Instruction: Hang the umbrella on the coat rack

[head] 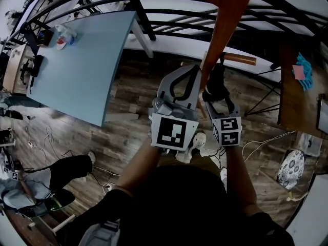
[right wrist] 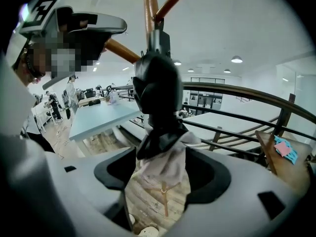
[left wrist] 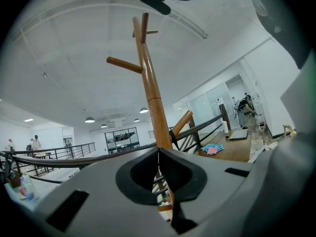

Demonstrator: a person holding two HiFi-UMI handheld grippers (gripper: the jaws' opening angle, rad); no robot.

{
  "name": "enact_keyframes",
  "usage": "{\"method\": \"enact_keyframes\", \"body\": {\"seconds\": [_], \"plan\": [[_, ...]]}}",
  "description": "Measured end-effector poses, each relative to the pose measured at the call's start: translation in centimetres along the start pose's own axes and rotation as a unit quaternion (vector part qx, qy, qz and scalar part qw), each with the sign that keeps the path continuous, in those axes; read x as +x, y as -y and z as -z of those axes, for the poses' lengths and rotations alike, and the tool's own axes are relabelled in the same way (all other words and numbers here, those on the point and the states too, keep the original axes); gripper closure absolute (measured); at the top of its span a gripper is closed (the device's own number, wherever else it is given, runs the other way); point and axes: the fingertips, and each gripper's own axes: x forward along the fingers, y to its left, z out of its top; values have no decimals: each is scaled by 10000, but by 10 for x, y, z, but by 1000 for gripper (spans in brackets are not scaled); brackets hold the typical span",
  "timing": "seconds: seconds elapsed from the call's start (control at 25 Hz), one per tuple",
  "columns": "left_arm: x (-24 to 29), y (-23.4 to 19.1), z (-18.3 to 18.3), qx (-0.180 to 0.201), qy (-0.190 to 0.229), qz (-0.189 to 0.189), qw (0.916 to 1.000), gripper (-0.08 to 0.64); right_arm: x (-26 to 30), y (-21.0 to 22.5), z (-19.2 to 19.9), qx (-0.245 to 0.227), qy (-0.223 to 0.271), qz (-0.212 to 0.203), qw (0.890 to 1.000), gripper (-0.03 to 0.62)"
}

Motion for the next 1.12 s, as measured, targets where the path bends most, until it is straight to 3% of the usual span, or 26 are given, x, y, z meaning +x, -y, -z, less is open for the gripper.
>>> {"method": "enact_keyframes", "body": {"seconds": [0.76, 1.12], "plan": [[0, 2, 4, -20, -31, 17, 10000, 546, -6, 5, -6, -105, 176, 125, 9997, 291], [1, 3, 3, -5, -23, 26, 10000, 546, -14, 8, -26, -86, 519, 107, 9986, 291]]}}
